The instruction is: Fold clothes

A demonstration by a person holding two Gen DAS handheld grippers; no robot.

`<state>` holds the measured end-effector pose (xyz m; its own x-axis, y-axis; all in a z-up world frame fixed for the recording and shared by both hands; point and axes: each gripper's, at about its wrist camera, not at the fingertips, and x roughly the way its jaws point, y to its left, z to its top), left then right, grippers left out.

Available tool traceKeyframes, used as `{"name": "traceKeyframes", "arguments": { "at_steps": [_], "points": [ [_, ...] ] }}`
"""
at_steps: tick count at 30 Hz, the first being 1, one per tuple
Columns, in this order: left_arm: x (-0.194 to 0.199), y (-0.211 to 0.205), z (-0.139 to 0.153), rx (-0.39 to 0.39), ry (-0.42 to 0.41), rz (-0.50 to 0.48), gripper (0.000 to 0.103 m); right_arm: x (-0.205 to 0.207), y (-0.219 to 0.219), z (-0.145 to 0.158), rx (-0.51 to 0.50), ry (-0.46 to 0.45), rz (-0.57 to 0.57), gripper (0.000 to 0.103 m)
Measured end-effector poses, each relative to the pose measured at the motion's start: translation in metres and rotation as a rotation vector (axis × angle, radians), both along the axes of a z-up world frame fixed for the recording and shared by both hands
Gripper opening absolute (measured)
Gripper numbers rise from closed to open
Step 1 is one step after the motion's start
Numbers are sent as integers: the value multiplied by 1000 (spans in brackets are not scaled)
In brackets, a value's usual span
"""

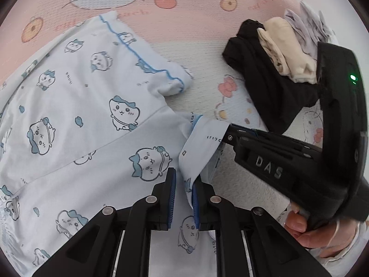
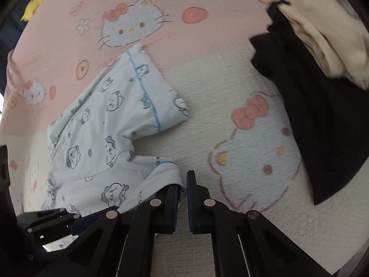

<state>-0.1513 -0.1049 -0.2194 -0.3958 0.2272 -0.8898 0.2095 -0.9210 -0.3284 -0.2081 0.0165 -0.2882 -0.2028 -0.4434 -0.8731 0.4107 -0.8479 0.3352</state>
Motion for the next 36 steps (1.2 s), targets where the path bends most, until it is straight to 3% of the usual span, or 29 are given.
{"name": "traceKeyframes", "arguments": {
  "at_steps": [5,9,15,19,21,23,25,27,28,36],
  "points": [
    [-3,10,-7,4,-26,-26,11,-9,34,-20,-119,-204,-164,3],
    [-6,19,-10,4,-41,-57,11,-6,49,-26,-172,-283,-240,3],
    [1,26,-10,1,-64,-86,11,4,59,-29,-173,-331,-272,2],
    [6,20,-3,22,-32,-44,11,4,61,-26,-213,-319,-262,2],
    [8,15,4,45,-3,-22,12,2,61,-20,-252,-296,-264,7],
    [11,9,13,52,23,6,15,4,64,-13,-269,-263,-266,13],
    [14,5,19,55,45,30,27,6,66,-6,-275,-233,-268,31],
    [18,0,25,63,66,53,40,11,66,-9,-268,-244,-268,33],
    [19,-2,25,61,65,62,42,13,65,-11,-270,-256,-266,33],
    [37,-9,27,46,39,79,42,37,68,-17,-279,-322,-248,33]
  ]
}}
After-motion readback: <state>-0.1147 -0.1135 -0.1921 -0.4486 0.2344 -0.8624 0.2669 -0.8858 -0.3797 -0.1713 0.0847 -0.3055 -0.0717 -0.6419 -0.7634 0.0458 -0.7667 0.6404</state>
